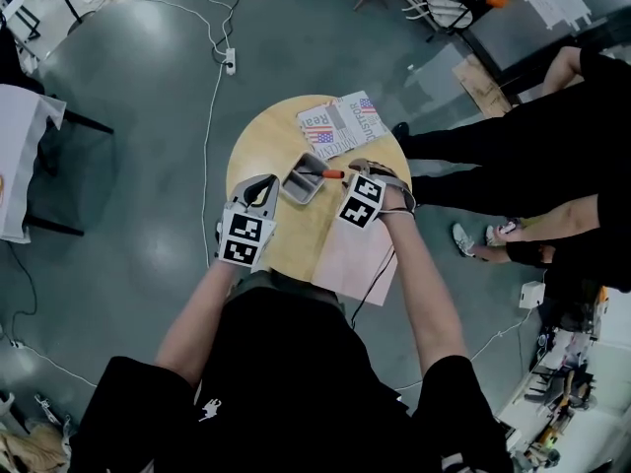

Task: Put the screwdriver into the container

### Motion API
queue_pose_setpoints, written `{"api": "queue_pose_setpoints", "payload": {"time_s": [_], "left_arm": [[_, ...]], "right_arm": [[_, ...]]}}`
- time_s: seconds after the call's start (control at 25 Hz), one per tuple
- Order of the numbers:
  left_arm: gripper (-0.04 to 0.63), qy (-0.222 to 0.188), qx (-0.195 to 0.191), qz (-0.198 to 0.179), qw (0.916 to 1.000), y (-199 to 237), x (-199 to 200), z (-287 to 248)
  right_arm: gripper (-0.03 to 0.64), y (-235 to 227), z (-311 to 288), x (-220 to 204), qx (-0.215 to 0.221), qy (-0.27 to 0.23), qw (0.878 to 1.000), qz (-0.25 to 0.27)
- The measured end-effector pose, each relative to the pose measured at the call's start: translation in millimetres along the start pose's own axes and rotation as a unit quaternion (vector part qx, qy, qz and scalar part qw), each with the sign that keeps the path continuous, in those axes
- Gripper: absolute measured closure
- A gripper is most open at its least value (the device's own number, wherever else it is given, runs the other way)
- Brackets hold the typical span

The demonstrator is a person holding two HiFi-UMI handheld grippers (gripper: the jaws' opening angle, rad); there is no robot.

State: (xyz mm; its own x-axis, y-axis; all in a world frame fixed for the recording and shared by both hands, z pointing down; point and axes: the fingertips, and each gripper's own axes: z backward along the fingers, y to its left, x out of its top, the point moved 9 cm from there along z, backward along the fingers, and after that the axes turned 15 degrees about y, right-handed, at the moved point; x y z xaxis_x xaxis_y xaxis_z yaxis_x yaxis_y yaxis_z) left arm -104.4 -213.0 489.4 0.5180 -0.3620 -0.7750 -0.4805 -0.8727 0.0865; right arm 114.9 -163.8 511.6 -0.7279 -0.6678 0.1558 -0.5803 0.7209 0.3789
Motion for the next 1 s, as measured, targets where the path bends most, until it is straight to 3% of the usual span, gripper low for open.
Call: {"api": "queue_pose_setpoints", "payload": {"time_s": [0.24,0.44,0.56,0.68,0.88,0.92,1.0], "left_arm": [[0.592,-0.018,0.005,-0.019,0.9996,-3.7,13.8,13.4],[0.592,-0.042,0.002,-0.034,0.9985,-9.7,30.3,24.9],[0.592,-0.056,-0.001,-0.039,0.9977,-14.1,43.0,34.7],[0.592,-0.072,-0.002,-0.047,0.9963,-17.9,54.8,45.5],[0.592,-0.096,-0.005,-0.065,0.9932,-24.0,72.4,64.6],[0.592,-0.101,-0.006,-0.066,0.9926,-25.4,75.5,69.0],[0.592,-0.112,-0.008,-0.069,0.9912,-28.3,80.0,76.6]], "right_arm": [[0.46,-0.4,37.6,-25.0,0.013,-0.075,0.989,-0.13],[0.529,6.0,67.5,-41.9,0.016,-0.16,0.956,-0.247],[0.601,14.1,84.9,-55.5,0.021,-0.229,0.912,-0.34],[0.615,22.1,102.7,-64.3,0.029,-0.293,0.864,-0.407],[0.615,31.7,137.8,-74.2,0.058,-0.412,0.768,-0.486],[0.615,32.5,145.9,-76.5,0.051,-0.427,0.756,-0.494],[0.615,32.9,161.4,-80.9,0.026,-0.445,0.744,-0.498]]}}
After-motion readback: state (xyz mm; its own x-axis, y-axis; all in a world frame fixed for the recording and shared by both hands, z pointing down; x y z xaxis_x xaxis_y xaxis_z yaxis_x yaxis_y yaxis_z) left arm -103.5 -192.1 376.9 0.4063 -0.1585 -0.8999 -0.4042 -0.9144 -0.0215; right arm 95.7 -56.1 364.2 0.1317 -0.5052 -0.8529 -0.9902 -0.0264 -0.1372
